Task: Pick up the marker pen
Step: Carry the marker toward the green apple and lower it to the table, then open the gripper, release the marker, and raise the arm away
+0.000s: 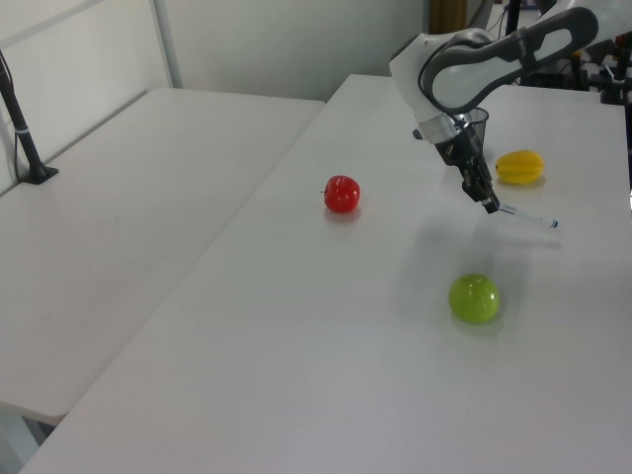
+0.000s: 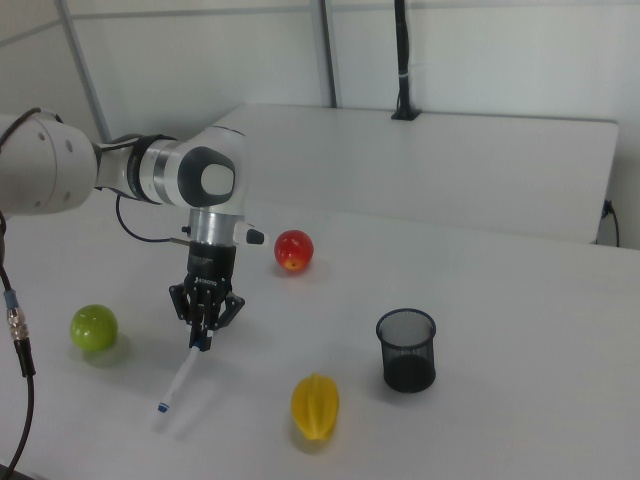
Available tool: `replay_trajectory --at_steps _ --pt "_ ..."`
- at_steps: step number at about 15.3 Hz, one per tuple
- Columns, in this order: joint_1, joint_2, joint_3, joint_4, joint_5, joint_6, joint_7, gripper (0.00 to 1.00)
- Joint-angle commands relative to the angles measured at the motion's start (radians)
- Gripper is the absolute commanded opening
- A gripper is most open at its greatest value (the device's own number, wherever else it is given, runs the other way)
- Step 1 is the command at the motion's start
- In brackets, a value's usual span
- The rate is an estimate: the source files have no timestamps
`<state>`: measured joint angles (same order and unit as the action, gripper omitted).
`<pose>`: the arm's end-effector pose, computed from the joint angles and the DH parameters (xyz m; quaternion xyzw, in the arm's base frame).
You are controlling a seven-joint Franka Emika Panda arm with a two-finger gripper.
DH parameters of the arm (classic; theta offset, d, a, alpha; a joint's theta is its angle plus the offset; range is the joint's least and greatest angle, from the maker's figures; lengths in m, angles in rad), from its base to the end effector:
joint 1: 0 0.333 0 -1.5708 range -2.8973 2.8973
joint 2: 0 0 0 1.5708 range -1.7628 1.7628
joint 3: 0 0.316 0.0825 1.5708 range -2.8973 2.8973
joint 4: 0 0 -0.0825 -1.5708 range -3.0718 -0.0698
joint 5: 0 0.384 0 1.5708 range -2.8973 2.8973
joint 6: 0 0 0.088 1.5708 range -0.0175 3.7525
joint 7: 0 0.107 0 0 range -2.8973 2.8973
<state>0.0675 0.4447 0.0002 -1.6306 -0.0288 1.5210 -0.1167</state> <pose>0.6038 0.0377 0.3321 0.9574 0.0918 -0.2738 0.0073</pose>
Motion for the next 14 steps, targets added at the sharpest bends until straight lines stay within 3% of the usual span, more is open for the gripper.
replay_trajectory --at_steps 1,7,12,14 --pt "0.018 0.017 -0.014 0.000 -0.016 -0.007 -0.014 0.20" --pt "0.018 0.032 -0.014 0.005 -0.020 -0.005 0.011 0.32" --pt "0.017 0.026 -0.014 0.009 -0.019 -0.007 0.011 0.33" --pt "0.009 0.006 -0.022 0.035 -0.019 -0.008 0.011 0.39"
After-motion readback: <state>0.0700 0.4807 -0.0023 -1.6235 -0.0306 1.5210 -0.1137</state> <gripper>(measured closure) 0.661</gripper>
